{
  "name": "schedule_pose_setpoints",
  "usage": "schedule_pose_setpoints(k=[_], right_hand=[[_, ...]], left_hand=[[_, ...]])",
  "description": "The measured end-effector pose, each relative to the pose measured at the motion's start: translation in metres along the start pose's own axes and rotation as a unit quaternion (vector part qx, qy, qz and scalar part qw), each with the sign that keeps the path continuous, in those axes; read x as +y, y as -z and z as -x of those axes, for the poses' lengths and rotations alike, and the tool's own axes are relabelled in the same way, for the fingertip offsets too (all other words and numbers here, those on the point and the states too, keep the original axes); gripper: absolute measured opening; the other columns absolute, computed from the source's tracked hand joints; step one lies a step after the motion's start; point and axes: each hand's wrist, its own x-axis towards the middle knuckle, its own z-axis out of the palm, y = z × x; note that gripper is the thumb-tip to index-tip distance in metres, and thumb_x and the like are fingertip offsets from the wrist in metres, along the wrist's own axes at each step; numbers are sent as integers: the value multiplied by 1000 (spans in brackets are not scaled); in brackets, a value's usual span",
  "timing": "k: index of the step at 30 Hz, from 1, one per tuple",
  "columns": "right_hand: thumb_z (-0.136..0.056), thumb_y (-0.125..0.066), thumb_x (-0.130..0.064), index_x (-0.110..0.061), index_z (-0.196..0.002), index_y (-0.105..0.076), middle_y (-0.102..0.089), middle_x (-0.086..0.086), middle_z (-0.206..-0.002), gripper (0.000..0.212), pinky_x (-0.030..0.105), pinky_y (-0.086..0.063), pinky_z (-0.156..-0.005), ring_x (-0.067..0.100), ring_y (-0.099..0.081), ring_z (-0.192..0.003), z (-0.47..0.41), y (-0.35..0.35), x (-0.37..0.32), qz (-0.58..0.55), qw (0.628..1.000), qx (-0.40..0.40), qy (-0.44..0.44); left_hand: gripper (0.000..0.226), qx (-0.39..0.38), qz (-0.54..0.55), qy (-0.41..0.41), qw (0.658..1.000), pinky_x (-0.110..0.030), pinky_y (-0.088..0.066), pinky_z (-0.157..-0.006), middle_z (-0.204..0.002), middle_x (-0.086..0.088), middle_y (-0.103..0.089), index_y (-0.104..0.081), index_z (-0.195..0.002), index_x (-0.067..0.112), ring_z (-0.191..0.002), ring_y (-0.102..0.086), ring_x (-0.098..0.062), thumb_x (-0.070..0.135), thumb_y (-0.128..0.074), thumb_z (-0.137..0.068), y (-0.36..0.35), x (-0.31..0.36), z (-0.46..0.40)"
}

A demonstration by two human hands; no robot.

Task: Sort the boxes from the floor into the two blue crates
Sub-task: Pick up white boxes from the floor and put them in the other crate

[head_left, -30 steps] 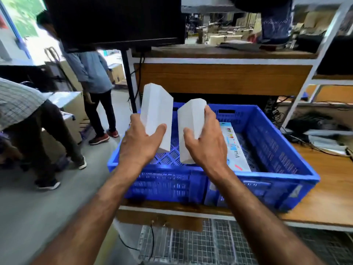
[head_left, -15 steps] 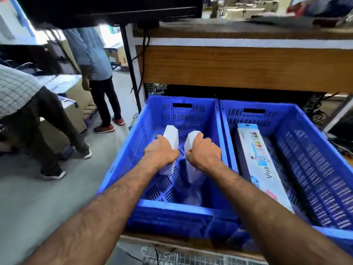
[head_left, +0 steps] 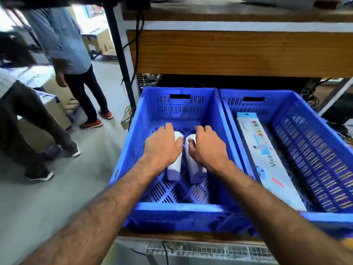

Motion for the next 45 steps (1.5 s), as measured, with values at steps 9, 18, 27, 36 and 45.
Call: schedule_pose_setpoints(k=[9,18,27,36,45], right_hand=[[-102,-51,-33,-3,-155,-38,-38,21,-159,62,39,-30,-122,30,-33,-150,46,24,-31,-71,968,186,152],[-102,-51,-31,-1,-155,-37,-29,22,-164,62,50,-21,-125,35,-28,-152,87,25,-87,-126,928,192,294],[-102,-49,-31,-3,-157,-34,-29,19,-164,64,48,-22,-124,32,-27,-153,162,10,-144,-185,856,112,469],[-102,-49,-30,-1,-157,-32,-26,20,-166,64,50,-20,-125,33,-25,-154,328,-14,-211,-233,723,11,650],[-101,-52,-30,0,-154,-38,-30,23,-163,63,54,-22,-124,37,-29,-152,562,-21,-240,-260,561,-68,783]], left_hand=[[57,190,7,-117,975,-41,-28,-122,-161,-12,-38,-47,-148,8,-147,-37,-28,40,-53,-101,56,-26,62],[63,276,-37,-22,960,-48,-18,-127,-166,-12,-29,-40,-154,5,-155,-25,-30,37,-51,-101,88,-60,151],[67,304,-131,189,924,-46,-9,-129,-170,-9,-19,-31,-159,7,-158,-11,-26,41,-44,-103,86,-87,288],[69,289,-216,430,828,-45,-8,-129,-171,-10,-14,-26,-160,7,-159,-8,-27,40,-41,-103,86,-88,504],[70,300,-252,603,695,-45,-9,-129,-170,-12,-15,-27,-159,5,-158,-11,-29,40,-42,-101,76,-38,747]])
